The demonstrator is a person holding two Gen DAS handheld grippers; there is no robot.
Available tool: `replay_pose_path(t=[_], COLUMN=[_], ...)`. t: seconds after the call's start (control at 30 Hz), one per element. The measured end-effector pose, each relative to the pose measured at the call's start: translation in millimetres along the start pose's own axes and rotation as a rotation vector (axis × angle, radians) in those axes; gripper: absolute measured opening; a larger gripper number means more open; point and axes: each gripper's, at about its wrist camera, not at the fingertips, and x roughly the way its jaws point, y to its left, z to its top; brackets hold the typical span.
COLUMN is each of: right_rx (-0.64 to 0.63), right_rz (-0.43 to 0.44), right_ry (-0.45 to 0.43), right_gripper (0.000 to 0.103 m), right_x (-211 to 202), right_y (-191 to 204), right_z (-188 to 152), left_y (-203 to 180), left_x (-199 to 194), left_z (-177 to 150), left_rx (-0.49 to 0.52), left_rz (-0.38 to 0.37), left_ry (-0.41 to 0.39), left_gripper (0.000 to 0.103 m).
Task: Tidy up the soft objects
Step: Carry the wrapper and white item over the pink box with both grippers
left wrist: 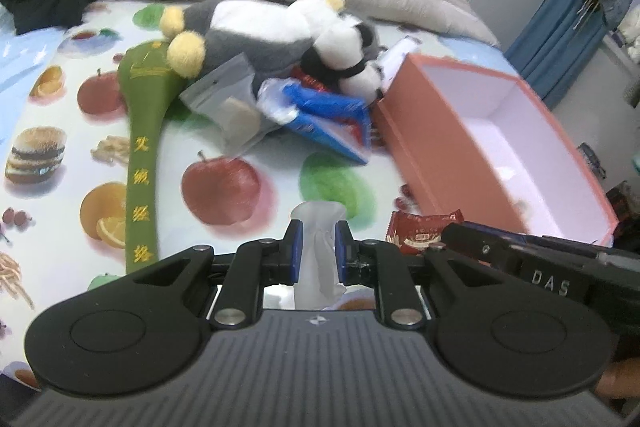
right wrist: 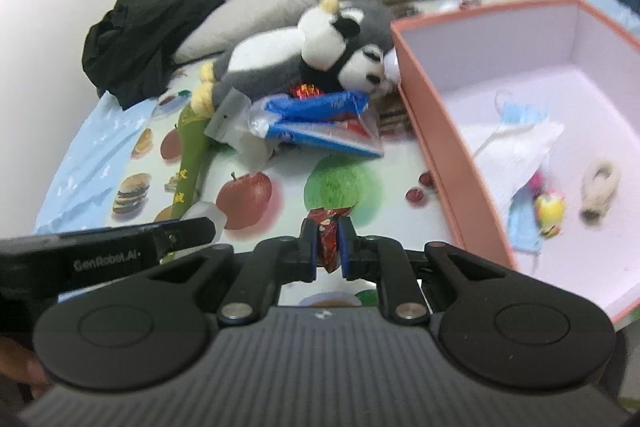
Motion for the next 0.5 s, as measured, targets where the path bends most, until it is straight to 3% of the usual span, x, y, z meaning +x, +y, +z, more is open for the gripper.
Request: replay_pose_path(t=[0.5], right_rx=[-0.021], right_rz=[-0.062], right_ry=[-0.202], right_gripper=[0.015], right_x=[-81.4], right_y=[-11.3], right_z=[34.8], left_y=[-69.5], left_x=[-45.9], left_z=[45.9], left_rx=[0.081], left_rz=[-0.101], left_ry=[-0.127], left_gripper=[0.02])
